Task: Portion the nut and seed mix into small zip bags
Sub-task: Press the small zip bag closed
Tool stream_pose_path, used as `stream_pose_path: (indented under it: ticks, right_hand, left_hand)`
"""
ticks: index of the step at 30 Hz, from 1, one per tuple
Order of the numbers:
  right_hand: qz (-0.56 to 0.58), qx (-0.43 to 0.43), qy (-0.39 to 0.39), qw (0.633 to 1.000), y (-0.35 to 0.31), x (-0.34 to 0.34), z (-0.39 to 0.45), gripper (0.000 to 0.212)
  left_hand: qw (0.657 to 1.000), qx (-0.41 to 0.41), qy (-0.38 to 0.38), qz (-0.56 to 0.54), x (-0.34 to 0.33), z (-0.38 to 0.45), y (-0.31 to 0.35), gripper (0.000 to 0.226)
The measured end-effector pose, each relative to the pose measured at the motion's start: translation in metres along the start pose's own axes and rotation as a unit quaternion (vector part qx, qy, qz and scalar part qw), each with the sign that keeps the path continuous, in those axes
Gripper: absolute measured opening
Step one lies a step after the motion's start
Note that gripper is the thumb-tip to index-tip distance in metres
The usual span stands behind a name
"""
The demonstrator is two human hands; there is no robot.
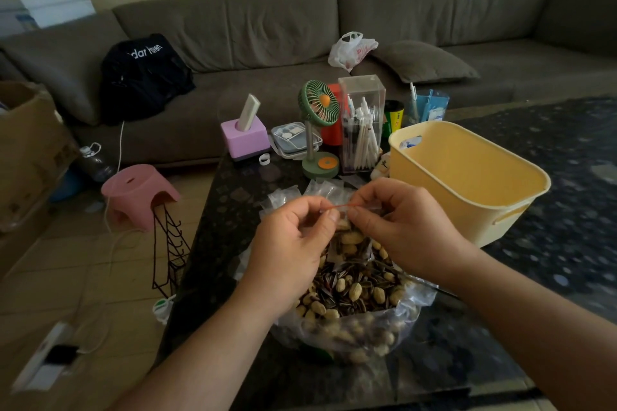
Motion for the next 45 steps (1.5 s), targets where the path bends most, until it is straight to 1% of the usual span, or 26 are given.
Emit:
stream_pose_path:
  ticks: [2, 6, 9, 13, 17, 19, 21, 23, 26, 28, 31, 33, 36, 39, 42, 44, 45]
  right_hand:
    - [0.001, -0.003, -0.003, 1.0, 0.001, 0.0, 0.0, 0.004]
    - [0.015, -0.006, -0.023, 1.0, -0.001, 0.0, -0.001, 0.011]
    - [-0.002, 0.012, -0.023, 1.0, -0.001, -0.001, 0.0, 0.005]
    - [-0.009, 0.021, -0.027, 0.999, 0.0, -0.003, 0.001, 0.005]
    - [0.015, 0.007, -0.024, 1.0, 0.001, -0.004, 0.001, 0.008]
    - [0.015, -0.001, -0.033, 0.999, 0.002, -0.003, 0.002, 0.006]
    - [-0.003, 0.005, -0.045, 0.999, -0.001, -0.001, 0.002, 0.007]
    - [-0.043, 0.032, -0.051, 0.997, -0.005, 0.0, 0.002, 0.009]
    - [-0.109, 0.069, -0.05, 0.99, -0.01, 0.002, 0.003, 0.008]
    - [-0.126, 0.073, -0.039, 0.989, -0.01, 0.003, 0.003, 0.008]
    - [-0.111, 0.023, -0.013, 0.994, -0.008, 0.005, 0.002, 0.012]
    - [-0.098, -0.007, -0.009, 0.995, -0.007, 0.004, 0.003, 0.013]
    - [-0.093, -0.03, -0.01, 0.995, -0.007, 0.005, 0.004, 0.012]
    - [-0.103, -0.067, -0.059, 0.991, -0.006, 0.005, 0.004, 0.01]
    - [-0.131, -0.092, -0.119, 0.98, -0.004, 0.004, 0.001, 0.01]
    - [-0.121, -0.098, -0.118, 0.981, -0.004, 0.001, -0.001, 0.011]
    - [-0.099, -0.099, -0.104, 0.985, -0.004, 0.001, -0.001, 0.01]
  left_hand:
    - [1.0, 0.003, -0.005, -0.007, -0.001, 0.0, 0.001, 0.011]
    - [1.0, 0.007, -0.008, -0.01, -0.001, 0.0, -0.002, 0.011]
    - [1.0, 0.004, -0.011, -0.011, -0.001, 0.001, -0.002, 0.011]
    - [1.0, -0.005, -0.026, -0.016, -0.002, 0.0, -0.001, 0.011]
    - [0.999, -0.009, -0.029, -0.013, -0.002, -0.001, 0.001, 0.01]
    - [1.0, -0.008, -0.029, -0.008, -0.001, -0.001, 0.001, 0.01]
    - [0.999, -0.007, -0.031, 0.004, -0.001, 0.0, 0.0, 0.011]
    - [0.999, 0.001, -0.036, 0.007, -0.001, -0.001, 0.0, 0.011]
    - [0.999, 0.018, -0.034, 0.01, 0.0, 0.001, -0.003, 0.009]
    - [0.999, 0.025, -0.028, 0.02, 0.002, 0.003, -0.005, 0.009]
    - [0.999, 0.03, -0.021, 0.022, 0.003, 0.004, -0.006, 0.009]
    - [0.999, 0.023, -0.014, 0.025, 0.003, 0.004, -0.005, 0.011]
    - [0.999, 0.015, -0.007, 0.036, 0.005, 0.004, -0.003, 0.008]
    - [0.997, 0.003, -0.02, 0.075, 0.006, 0.004, -0.002, 0.003]
    - [0.994, 0.002, -0.022, 0.111, 0.007, 0.004, -0.003, 0.007]
    - [0.992, 0.004, -0.028, 0.125, 0.005, 0.004, -0.004, 0.009]
    - [0.993, 0.011, -0.031, 0.11, 0.004, 0.004, -0.006, 0.008]
Point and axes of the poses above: each hand's wrist, its own z-axis towards the middle knuckle, its own x-axis out of the back of the hand, y = z × x, the point moved 4 cm from there along z, towards the middle knuckle, and after that the axes turned 7 degrees about z, right-handed, at the moved point
